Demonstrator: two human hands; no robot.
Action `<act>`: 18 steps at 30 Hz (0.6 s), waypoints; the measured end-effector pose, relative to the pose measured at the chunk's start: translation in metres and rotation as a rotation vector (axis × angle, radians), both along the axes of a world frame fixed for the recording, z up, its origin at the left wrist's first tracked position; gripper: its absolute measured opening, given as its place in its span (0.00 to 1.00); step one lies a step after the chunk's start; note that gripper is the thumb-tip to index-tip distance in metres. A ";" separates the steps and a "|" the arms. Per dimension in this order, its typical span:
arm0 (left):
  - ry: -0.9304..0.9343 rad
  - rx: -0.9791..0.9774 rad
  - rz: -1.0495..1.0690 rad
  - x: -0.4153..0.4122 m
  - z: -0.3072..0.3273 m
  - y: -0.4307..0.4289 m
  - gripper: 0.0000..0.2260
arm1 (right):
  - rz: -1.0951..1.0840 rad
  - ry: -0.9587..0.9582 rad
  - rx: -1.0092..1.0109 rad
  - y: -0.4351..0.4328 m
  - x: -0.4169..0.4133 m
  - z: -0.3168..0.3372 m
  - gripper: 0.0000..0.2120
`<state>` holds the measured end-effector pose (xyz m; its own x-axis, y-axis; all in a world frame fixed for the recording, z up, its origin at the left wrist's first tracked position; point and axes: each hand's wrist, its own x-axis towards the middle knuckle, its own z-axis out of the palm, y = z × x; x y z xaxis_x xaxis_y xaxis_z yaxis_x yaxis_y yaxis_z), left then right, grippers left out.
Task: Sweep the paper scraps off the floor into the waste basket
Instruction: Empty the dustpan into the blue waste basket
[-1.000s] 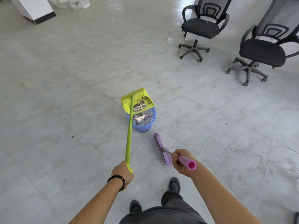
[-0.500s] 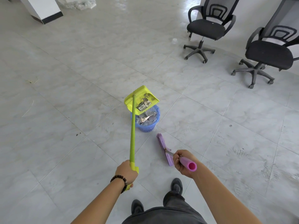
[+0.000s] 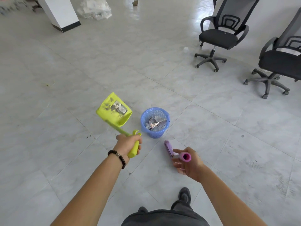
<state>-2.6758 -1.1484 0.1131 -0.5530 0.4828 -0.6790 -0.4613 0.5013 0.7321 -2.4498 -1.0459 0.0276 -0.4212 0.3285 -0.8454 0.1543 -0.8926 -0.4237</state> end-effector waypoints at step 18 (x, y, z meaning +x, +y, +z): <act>0.263 -0.502 -0.522 -0.025 -0.105 -0.083 0.04 | 0.540 -0.608 1.052 -0.035 -0.008 -0.015 0.04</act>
